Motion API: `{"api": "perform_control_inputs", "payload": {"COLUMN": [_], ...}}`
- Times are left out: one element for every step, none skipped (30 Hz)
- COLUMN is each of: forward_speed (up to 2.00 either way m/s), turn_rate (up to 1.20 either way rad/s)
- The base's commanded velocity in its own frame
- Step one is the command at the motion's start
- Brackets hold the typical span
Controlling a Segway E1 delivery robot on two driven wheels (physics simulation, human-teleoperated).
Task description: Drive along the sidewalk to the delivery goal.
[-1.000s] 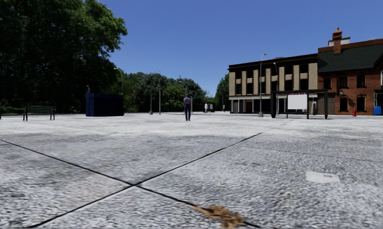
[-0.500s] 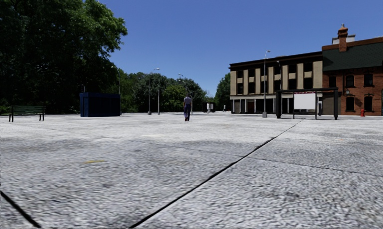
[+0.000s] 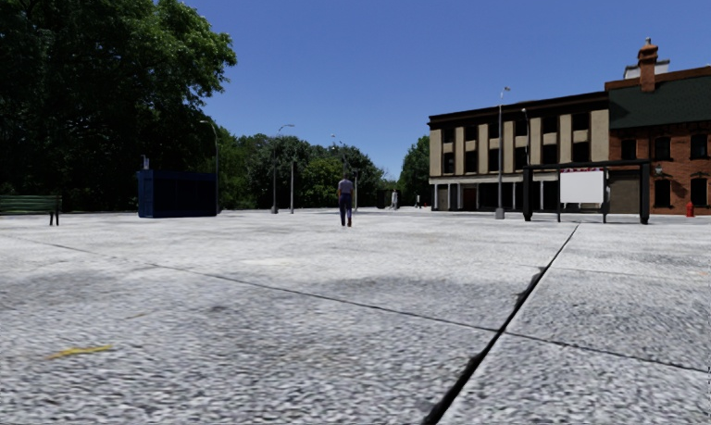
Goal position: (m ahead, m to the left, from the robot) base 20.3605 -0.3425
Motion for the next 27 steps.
{"api": "perform_control_inputs", "payload": {"forward_speed": [2.00,2.00,2.00,2.00,2.00,2.00,2.00,2.00,2.00,2.00,2.00,2.00,2.00,2.00,2.00,2.00,2.00,2.00,2.00,2.00,2.00,2.00,2.00,2.00,2.00,2.00,2.00], "turn_rate": [0.00,0.00,0.00,0.00,0.00,0.00,0.00,0.00,0.00,0.00,0.00,0.00,0.00,0.00,0.00,0.00,0.00,0.00,0.00,0.00,0.00,0.00,0.00,0.00,0.00,0.00,0.00]}}
